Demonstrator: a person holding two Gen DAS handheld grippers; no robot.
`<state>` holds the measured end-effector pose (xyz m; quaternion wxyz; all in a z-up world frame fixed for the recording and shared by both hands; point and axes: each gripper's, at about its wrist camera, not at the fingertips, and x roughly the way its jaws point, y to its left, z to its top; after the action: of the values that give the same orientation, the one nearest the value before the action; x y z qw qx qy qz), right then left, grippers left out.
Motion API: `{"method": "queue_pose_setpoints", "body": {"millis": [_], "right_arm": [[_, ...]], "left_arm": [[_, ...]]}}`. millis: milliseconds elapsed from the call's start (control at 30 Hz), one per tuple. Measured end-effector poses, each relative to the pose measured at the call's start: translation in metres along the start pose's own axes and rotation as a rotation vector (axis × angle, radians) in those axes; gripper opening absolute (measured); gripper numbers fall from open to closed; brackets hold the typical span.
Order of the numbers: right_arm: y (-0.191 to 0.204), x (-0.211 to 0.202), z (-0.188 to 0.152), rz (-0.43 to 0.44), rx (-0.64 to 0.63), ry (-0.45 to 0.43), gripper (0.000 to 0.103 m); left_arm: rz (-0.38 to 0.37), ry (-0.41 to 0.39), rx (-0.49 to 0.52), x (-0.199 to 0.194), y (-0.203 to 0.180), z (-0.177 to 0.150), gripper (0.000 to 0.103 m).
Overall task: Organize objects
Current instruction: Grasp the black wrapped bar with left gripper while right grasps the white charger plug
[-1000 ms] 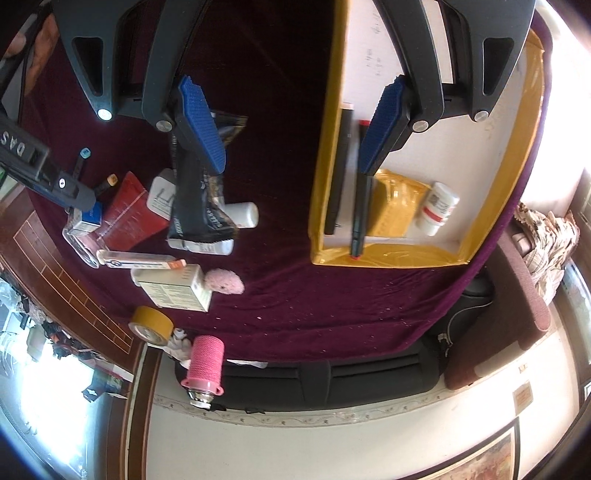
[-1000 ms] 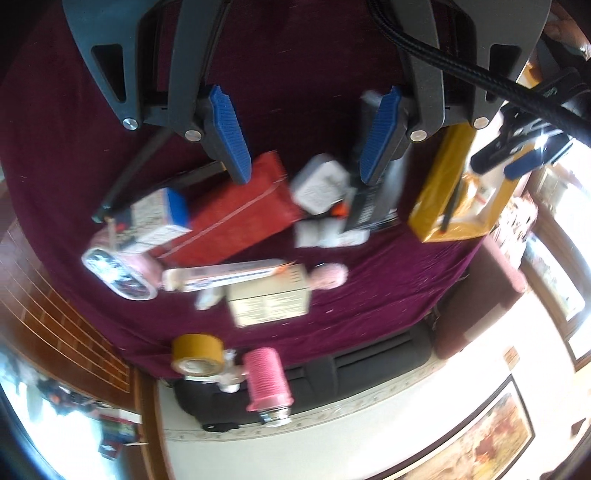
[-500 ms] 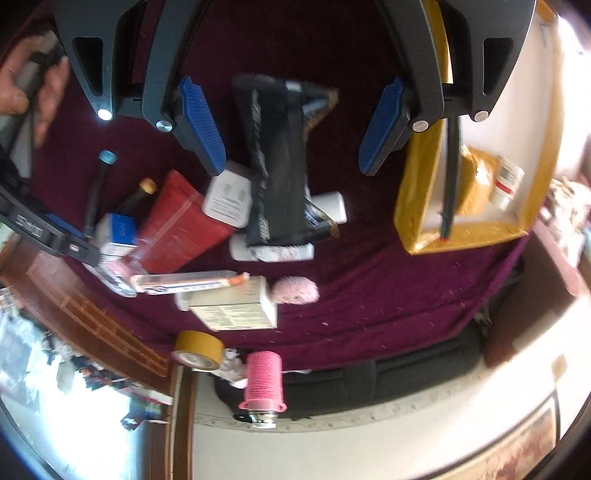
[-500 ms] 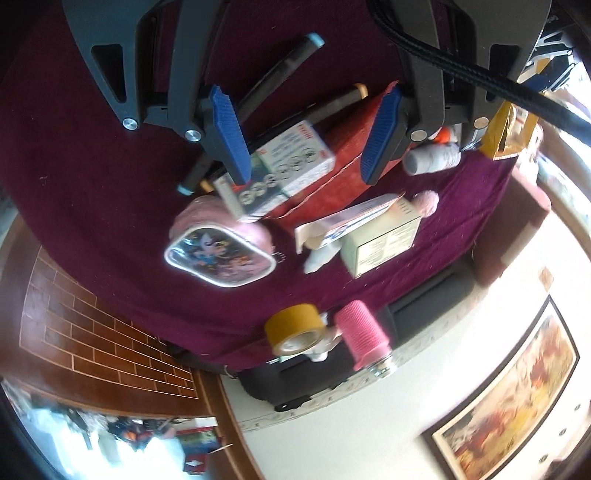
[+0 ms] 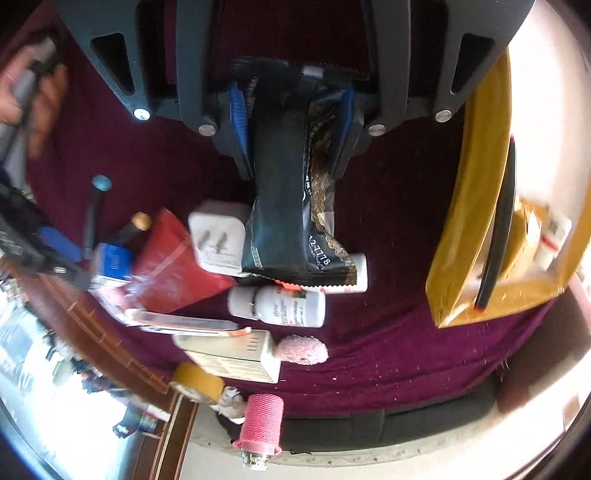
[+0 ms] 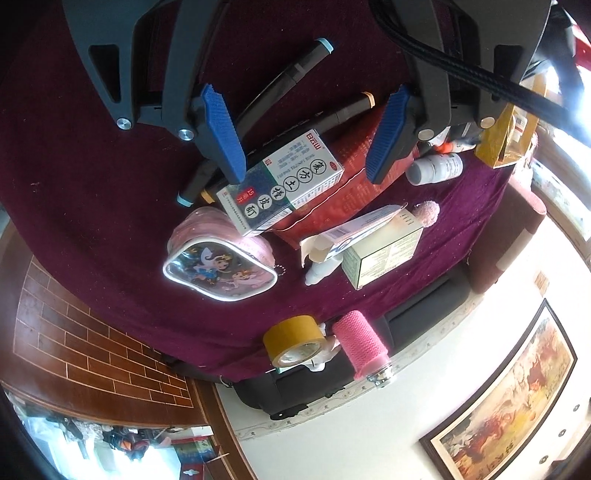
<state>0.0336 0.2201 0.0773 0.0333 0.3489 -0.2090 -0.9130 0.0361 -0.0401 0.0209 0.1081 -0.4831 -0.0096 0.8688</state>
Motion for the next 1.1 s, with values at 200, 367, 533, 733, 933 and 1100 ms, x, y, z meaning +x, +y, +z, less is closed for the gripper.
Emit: {"method": "queue_pose_setpoints", "body": {"millis": [200, 367, 533, 733, 933, 1100], "right_arm": [[-0.001, 0.005, -0.002, -0.007, 0.005, 0.026, 0.066], [-0.001, 0.006, -0.004, -0.032, -0.005, 0.028, 0.066], [-0.003, 0.014, -0.004, -0.053, -0.017, 0.058, 0.066], [0.006, 0.016, -0.008, -0.068, -0.060, 0.063, 0.066], [0.028, -0.001, -0.009, 0.028, -0.072, 0.058, 0.066], [0.091, 0.004, -0.018, 0.174, -0.182, 0.192, 0.067]], "left_arm": [[0.065, -0.001, 0.040, -0.001, -0.005, 0.001, 0.058], [0.108, -0.003, 0.076, 0.025, -0.013, 0.010, 0.060], [0.041, -0.053, 0.026, 0.015, -0.005, 0.008, 0.032], [-0.055, -0.155, -0.007, -0.041, 0.009, -0.003, 0.022], [-0.124, -0.241, -0.092, -0.095, 0.045, -0.016, 0.023], [-0.142, -0.326, -0.115, -0.127, 0.071, -0.032, 0.023]]}}
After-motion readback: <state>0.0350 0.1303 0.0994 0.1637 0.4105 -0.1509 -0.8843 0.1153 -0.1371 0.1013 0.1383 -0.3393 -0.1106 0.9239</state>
